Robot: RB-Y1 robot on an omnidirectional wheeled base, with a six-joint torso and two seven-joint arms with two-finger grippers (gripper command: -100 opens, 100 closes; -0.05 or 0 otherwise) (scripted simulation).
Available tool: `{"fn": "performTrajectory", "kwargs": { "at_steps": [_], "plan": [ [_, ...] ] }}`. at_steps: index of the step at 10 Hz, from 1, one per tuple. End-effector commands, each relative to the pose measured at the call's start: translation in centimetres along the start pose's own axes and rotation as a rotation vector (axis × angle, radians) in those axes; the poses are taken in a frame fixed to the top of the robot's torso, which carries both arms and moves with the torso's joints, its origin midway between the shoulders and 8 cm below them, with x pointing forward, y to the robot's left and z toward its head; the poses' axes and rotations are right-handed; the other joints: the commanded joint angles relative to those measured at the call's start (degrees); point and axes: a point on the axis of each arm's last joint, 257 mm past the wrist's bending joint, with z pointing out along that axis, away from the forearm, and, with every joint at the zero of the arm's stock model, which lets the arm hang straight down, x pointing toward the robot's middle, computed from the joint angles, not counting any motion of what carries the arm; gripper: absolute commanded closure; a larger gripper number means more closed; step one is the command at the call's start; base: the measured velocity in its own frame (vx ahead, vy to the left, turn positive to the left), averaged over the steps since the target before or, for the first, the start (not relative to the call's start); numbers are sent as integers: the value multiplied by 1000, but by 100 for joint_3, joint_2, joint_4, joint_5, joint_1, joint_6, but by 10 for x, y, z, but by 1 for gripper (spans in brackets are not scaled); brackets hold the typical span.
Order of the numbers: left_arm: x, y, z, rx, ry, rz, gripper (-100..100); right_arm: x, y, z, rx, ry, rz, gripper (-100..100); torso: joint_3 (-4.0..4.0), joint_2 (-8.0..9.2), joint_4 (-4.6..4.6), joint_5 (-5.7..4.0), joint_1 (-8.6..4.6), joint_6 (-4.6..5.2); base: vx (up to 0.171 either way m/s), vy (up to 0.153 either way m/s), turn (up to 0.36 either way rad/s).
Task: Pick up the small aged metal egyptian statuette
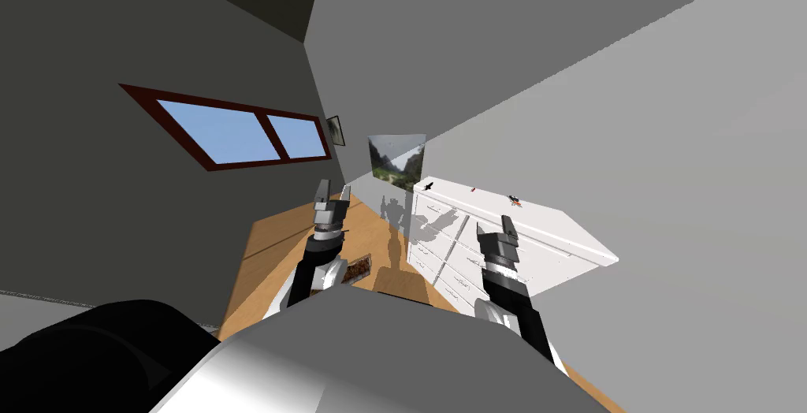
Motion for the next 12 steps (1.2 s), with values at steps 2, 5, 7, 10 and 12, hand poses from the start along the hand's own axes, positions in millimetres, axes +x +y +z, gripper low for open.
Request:
{"fn": "performTrajectory", "kwargs": {
  "at_steps": [2,5,7,10,12],
  "plan": [
    [0,0,0,0,0,0,0,4,8,4,-26,64,-90,-100,0,0,0,0,-2,1,2,0,-51],
    [0,0,0,0,0,0,0,8,20,10,-72,131,-207,-100,-1,-2,0,0,-1,0,5,2,-36],
    [0,0,0,0,0,0,0,10,28,14,-105,164,-276,-100,-2,-3,-1,0,-1,1,8,4,-54],
    [0,0,0,0,0,0,0,15,46,21,-190,232,-435,-100,-3,-5,-1,0,0,1,11,8,-54],
    [0,0,0,0,0,0,0,21,66,27,-292,286,-591,-100,-3,-5,-1,1,3,0,18,17,-63]
  ]
}}
